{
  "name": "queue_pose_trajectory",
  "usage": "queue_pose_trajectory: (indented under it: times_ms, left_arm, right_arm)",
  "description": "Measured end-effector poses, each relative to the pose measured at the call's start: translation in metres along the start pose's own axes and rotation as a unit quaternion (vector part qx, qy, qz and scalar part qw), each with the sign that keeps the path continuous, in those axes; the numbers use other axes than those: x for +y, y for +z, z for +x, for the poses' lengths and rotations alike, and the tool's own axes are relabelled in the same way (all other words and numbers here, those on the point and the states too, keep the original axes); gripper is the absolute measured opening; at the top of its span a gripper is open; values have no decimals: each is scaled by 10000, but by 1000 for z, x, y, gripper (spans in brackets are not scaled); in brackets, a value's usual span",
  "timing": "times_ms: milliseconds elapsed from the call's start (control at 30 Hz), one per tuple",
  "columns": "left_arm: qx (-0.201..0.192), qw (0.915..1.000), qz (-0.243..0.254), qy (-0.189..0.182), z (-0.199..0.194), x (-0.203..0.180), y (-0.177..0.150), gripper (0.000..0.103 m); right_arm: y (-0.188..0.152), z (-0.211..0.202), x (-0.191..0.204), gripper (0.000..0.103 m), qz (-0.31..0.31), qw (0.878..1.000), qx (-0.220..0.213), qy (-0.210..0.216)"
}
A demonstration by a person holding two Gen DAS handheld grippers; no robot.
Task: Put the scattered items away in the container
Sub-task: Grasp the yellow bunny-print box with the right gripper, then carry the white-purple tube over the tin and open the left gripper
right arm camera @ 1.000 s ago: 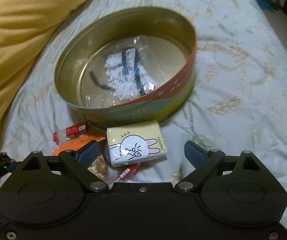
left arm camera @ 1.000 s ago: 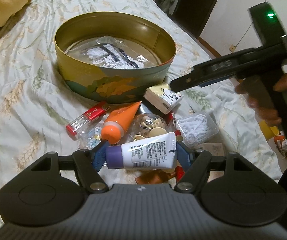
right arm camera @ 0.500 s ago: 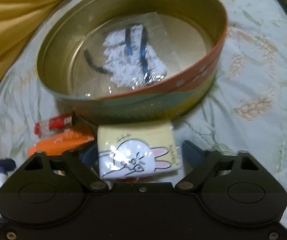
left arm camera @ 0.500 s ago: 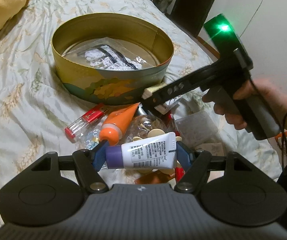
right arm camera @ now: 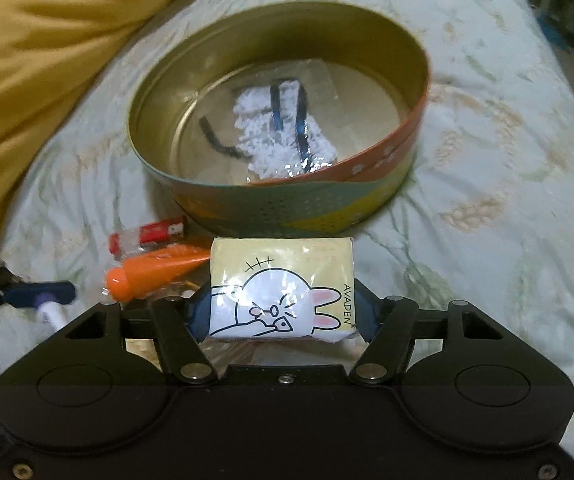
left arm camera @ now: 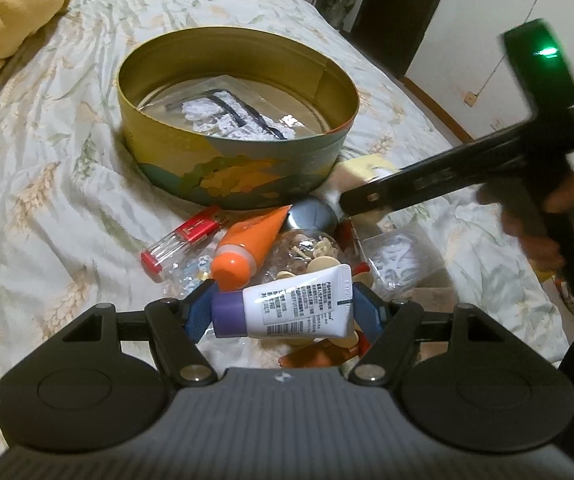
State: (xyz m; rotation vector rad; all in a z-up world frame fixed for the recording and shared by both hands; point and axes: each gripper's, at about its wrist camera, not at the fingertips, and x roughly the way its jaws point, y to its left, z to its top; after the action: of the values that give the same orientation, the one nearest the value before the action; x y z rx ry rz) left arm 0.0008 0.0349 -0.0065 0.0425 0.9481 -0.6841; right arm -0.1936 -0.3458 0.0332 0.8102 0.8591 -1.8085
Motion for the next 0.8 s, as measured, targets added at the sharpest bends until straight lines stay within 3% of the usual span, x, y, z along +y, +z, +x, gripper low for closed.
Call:
queue_pose_trajectory:
  times_ms: [333,800]
  left_arm:
    - [79,9998,118,162,-11,-6,-5,73]
    - [-150,9989,288,340,-43,-27,27,73]
  right_arm:
    - [-40,-60,-8,65,702,9967,-368,168]
    - [-46,-68,-25,65,1134,9926,-402,134]
